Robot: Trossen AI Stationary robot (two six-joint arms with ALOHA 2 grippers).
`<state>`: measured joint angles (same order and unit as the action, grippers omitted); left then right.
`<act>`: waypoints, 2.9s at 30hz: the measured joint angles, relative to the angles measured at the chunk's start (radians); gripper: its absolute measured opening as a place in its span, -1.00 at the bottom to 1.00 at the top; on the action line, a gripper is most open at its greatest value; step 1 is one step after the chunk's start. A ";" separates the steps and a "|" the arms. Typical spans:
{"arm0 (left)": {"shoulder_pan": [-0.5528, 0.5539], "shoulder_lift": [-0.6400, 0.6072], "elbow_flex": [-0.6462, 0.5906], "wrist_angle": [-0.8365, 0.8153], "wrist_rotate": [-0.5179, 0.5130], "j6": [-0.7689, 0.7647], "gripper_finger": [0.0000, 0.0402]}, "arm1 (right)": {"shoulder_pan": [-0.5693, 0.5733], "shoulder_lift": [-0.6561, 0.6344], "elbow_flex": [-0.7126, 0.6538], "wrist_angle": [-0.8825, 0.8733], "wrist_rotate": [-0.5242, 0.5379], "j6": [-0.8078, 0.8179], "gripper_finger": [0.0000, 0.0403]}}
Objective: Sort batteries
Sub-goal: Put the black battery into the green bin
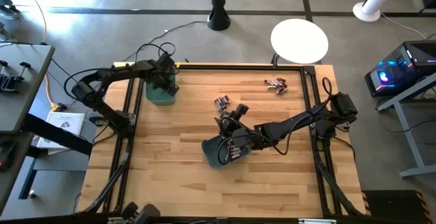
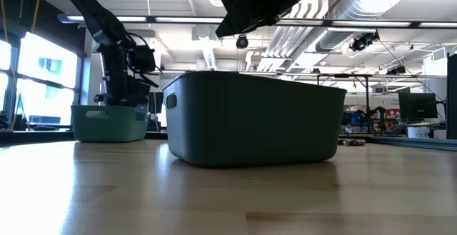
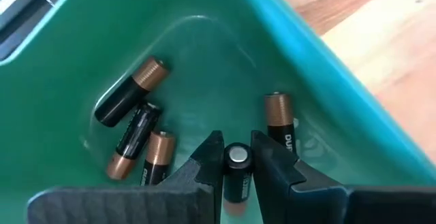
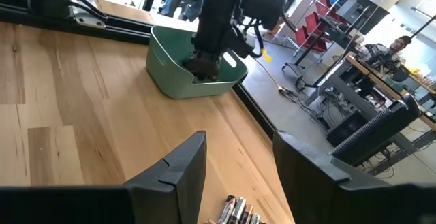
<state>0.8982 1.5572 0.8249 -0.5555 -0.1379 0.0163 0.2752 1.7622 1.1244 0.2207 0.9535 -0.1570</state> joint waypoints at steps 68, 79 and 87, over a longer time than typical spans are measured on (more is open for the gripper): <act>-0.529 -0.653 -0.437 0.615 -0.071 -0.065 -0.18 | -1.009 -0.230 -0.343 -0.900 -0.578 0.977 -0.18; -0.534 -0.653 -0.437 0.615 -0.071 -0.066 -0.18 | -1.056 -0.230 -0.388 -0.833 -0.580 0.989 -0.18; -0.534 -0.653 -0.437 0.614 -0.071 -0.068 -0.18 | -1.056 -0.230 -0.388 -0.855 -0.653 0.960 -0.18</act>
<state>0.3645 0.9047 0.3878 0.0586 -0.2085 -0.0516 -0.7811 1.5318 0.7361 -0.6339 0.3010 0.8028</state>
